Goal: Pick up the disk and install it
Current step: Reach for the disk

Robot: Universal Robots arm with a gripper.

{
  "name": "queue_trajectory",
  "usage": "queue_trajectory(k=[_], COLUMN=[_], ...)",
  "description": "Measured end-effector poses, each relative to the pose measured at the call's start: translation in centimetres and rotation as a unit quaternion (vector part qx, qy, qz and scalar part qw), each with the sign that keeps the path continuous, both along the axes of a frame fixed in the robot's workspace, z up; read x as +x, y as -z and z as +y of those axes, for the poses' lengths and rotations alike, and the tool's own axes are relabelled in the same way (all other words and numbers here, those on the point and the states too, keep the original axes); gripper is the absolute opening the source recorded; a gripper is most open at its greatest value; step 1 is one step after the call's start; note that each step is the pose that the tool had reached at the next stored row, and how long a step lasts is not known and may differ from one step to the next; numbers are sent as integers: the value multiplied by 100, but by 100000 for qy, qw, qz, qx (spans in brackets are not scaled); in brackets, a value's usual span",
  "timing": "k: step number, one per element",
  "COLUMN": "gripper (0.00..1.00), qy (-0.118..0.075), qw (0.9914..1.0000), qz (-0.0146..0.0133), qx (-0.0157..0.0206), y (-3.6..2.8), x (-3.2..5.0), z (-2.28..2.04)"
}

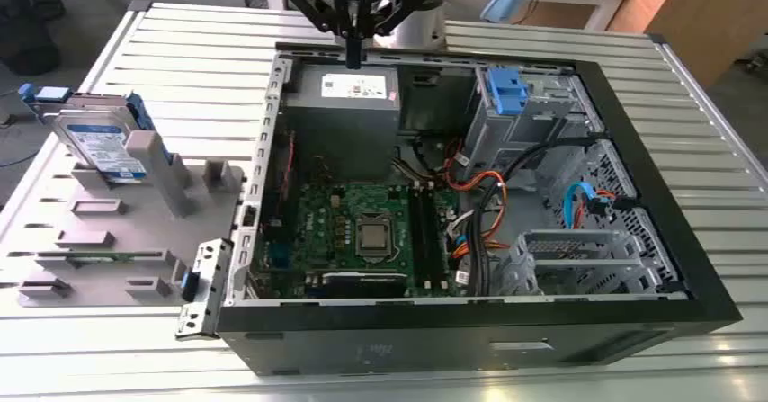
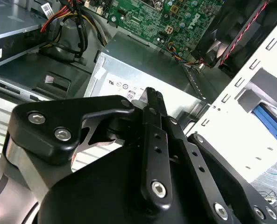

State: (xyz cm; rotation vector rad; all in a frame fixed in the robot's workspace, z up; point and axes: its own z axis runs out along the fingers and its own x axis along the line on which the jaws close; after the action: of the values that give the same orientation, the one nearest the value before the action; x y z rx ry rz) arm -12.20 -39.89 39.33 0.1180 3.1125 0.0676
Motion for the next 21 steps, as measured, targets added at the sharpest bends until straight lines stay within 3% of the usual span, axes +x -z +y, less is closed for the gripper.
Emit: queue_trajectory(k=[21], gripper=[11], qy=[-2], qw=[100000], qz=[0], qx=[3], y=[0], x=[-43], z=[0])
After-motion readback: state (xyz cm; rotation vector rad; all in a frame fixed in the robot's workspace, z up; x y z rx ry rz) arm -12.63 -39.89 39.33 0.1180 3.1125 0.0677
